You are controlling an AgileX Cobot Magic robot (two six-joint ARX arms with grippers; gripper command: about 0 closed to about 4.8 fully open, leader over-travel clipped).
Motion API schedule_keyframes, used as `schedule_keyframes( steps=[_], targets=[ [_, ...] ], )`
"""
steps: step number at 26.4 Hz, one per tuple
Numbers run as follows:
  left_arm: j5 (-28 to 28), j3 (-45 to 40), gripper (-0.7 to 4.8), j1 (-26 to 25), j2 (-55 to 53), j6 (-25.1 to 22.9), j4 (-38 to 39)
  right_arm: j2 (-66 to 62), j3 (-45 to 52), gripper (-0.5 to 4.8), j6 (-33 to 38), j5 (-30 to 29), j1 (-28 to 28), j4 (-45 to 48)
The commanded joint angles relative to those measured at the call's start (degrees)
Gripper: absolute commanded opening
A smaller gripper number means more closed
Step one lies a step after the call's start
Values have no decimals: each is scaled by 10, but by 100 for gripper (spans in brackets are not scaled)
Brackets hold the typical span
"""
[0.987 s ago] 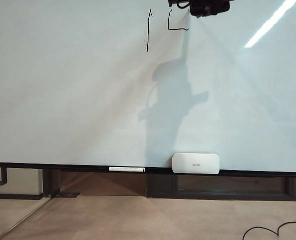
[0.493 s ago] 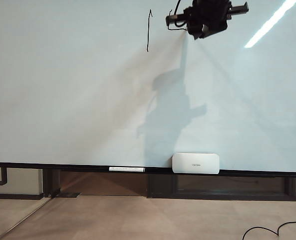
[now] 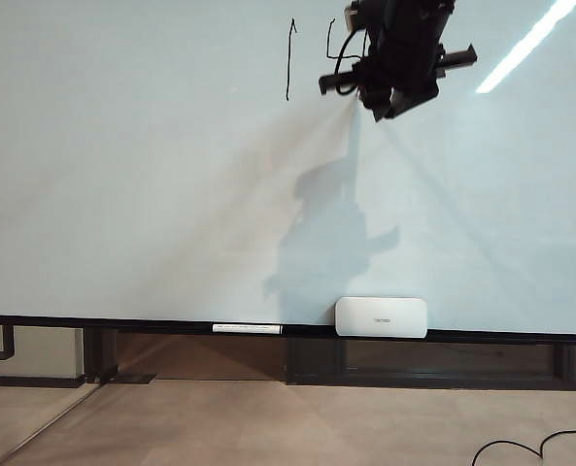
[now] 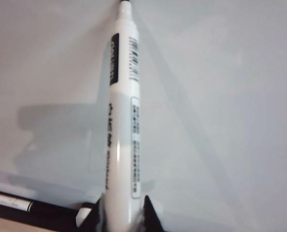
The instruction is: Reach to the right to find the marker pen, pick it up, and write the number 14 on the whiteboard.
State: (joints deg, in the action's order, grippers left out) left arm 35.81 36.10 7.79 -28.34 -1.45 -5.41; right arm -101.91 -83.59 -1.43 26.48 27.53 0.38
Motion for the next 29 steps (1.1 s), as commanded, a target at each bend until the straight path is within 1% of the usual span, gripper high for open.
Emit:
schedule_keyframes(
  steps=[1, 9, 10, 13, 18, 21, 23, 26, 29],
  targets=[
    [0, 4, -6, 0, 2, 0, -11, -4, -1, -1, 14, 5, -1, -4],
    [-5, 4, -6, 0, 6, 0, -10, 1, -1, -1, 14, 11, -1, -9],
    [-19, 4, -6, 0, 12, 2, -7, 6, -1, -1, 14, 11, -1, -16],
    [-103, 4, -6, 0, 42, -5, 23, 19, -1, -1, 14, 11, 0, -29],
    [-195, 4, -6, 0, 105, -56, 75, 60, -2, -1, 13, 10, 0, -49],
    [-242, 32, -6, 0, 146, -75, 158, 117, -2, -1, 14, 8, 0, -75],
    [-288, 62, -6, 0, 162, -90, 220, 163, -1, -1, 14, 5, 1, -99],
    [-299, 108, -6, 0, 182, -96, 297, 242, -1, -1, 14, -1, 1, -139],
    [-330, 143, -6, 0, 198, -108, 369, 321, -1, -1, 1, -11, 1, -176]
  ],
)
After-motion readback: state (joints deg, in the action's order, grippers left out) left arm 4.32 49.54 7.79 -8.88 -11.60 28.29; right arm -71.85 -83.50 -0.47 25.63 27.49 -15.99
